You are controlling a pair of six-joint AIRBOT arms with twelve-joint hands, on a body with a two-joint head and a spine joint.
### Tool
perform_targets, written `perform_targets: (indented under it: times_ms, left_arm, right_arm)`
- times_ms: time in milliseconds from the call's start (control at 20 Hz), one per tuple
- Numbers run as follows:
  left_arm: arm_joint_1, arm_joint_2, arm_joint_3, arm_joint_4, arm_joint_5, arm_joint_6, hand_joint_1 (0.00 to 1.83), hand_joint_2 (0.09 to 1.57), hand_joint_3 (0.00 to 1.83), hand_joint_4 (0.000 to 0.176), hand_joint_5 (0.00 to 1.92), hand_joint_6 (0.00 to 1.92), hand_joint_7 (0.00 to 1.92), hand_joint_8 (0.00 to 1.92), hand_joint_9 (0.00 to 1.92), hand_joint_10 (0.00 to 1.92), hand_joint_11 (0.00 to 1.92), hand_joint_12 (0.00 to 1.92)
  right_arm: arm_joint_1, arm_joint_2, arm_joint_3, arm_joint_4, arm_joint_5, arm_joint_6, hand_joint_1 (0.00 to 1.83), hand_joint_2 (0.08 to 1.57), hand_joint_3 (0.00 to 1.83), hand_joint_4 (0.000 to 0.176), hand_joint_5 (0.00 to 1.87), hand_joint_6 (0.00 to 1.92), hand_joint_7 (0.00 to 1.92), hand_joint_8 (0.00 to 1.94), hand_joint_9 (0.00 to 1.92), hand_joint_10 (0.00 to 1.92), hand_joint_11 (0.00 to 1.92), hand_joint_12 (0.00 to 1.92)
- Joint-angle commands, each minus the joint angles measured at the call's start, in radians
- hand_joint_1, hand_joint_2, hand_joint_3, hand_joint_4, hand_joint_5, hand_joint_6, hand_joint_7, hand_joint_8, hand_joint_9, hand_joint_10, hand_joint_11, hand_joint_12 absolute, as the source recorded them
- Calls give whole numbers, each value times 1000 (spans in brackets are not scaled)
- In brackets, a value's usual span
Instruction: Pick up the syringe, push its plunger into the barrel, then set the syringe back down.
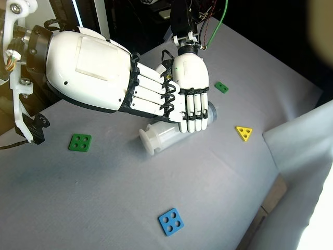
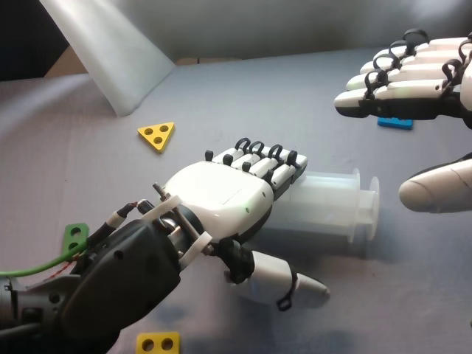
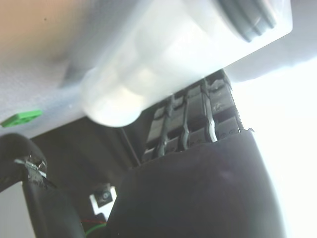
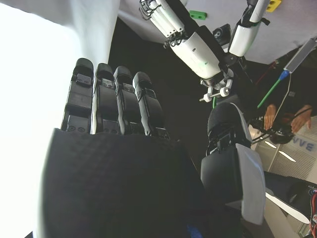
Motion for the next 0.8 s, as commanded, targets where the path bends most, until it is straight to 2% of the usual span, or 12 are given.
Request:
perform_targets:
  times_ms: [0,200,300,400,500,600,750]
  left_arm:
    - [-8,2,-1,63,-67,-12,254,813,0,0,0,0,0,0,0,0,0,235]
    - [-30,27,7,146,-50,-83,210,802,0,0,0,0,0,0,0,0,0,189]
    - [-62,47,24,226,41,-151,187,796,0,0,0,0,0,0,0,0,0,193]
    - [-95,60,63,422,144,-349,167,805,0,0,0,0,0,0,0,0,0,212]
    - [-108,77,84,599,148,-533,115,858,11,0,0,0,0,0,0,0,0,182]
    - [-117,118,84,690,150,-632,118,936,9,0,72,8,90,8,87,8,0,303]
    - [-140,197,86,860,148,-776,31,980,13,0,71,1,79,0,70,0,0,264]
  right_arm:
    - [8,0,-4,34,7,0,0,1191,0,0,59,0,28,0,0,0,0,0]
    - [8,0,-5,34,7,0,0,1188,0,0,68,3,38,4,9,3,0,0]
    - [8,0,-6,34,7,0,0,1188,0,0,66,2,36,2,6,2,0,0]
    - [8,0,-7,33,7,0,0,1189,0,0,78,6,45,5,20,7,0,0]
    - [8,0,-8,33,7,-1,0,1193,1,0,69,2,37,2,17,5,0,0]
    - [8,0,-9,33,7,-7,0,1190,0,0,74,4,44,4,21,6,0,0]
    - [9,0,-22,33,7,-48,0,1189,0,0,77,4,39,1,12,1,0,0]
